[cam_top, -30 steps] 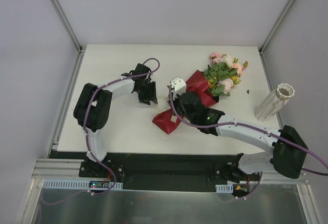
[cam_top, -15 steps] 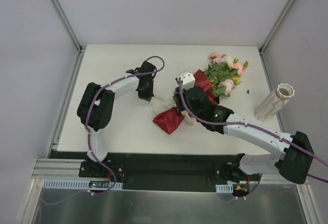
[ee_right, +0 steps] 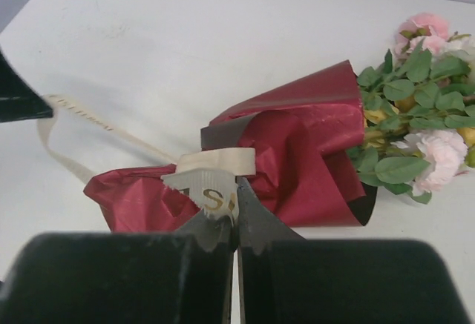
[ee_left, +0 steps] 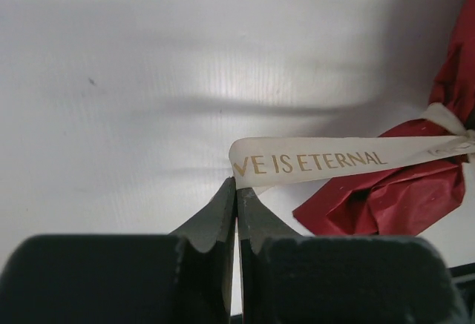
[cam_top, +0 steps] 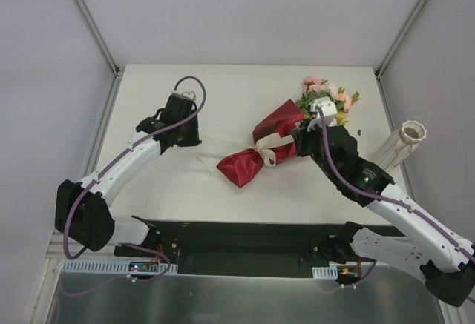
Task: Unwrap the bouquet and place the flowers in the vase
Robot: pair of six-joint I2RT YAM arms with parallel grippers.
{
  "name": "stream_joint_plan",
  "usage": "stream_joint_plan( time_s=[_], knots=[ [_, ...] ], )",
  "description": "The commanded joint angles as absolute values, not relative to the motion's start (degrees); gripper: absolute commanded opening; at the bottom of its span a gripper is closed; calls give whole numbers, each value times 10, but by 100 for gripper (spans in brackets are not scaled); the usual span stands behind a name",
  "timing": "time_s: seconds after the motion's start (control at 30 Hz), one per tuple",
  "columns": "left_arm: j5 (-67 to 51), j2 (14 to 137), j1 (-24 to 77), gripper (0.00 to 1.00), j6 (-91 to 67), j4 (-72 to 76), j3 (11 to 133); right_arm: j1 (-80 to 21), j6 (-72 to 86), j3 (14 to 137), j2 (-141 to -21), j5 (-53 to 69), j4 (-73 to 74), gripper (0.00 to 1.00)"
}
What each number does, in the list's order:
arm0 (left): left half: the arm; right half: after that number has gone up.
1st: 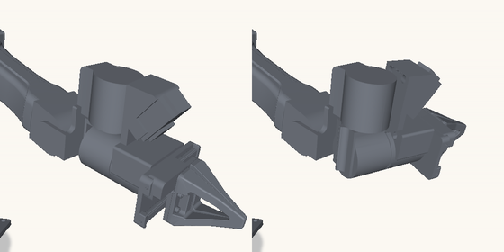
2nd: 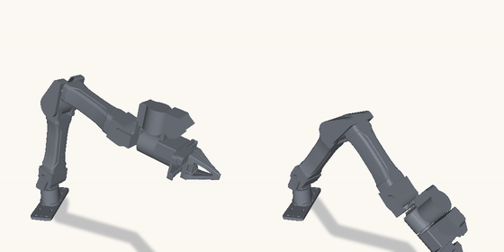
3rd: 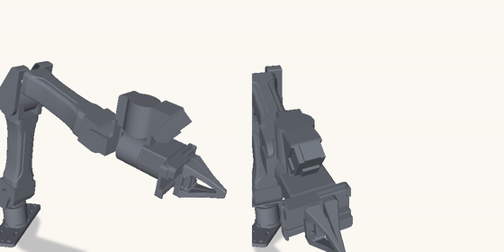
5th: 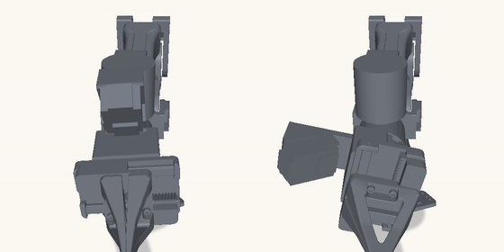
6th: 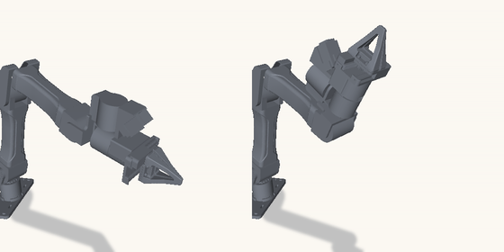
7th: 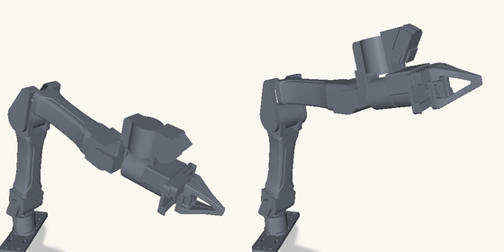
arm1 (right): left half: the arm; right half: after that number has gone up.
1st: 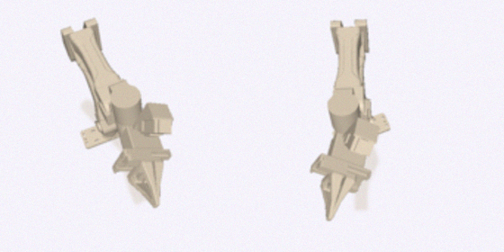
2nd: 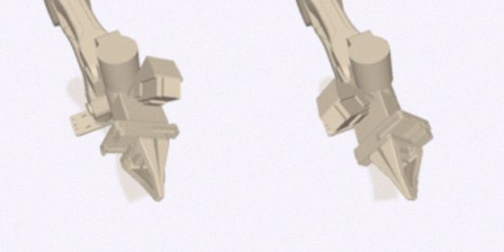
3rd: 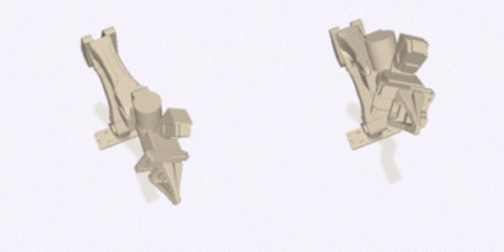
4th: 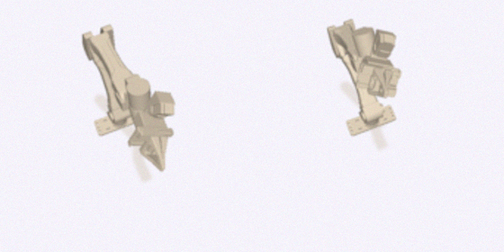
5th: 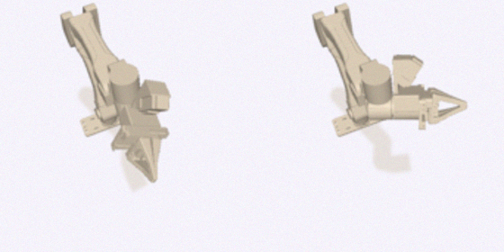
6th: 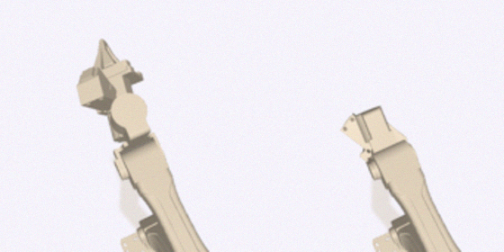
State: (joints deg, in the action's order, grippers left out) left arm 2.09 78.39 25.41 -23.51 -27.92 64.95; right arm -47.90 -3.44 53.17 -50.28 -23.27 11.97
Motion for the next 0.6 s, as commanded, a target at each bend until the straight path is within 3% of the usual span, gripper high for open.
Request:
stream_joint_plan(
  time_s=[0.0,0.27,0.43,0.57],
  knots=[
    [30,716,250,0,-265,-301,583,-448,-48,574,-483,-193,183,1],
    [18,644,211,0,-293,-301,472,-409,-41,612,-416,-185,242,1],
    [-27,606,135,0,-299,-301,459,-398,-70,614,-383,-263,315,1],
    [-25,580,129,0,-312,-301,465,-397,-76,597,-360,-343,374,1]
  ],
)
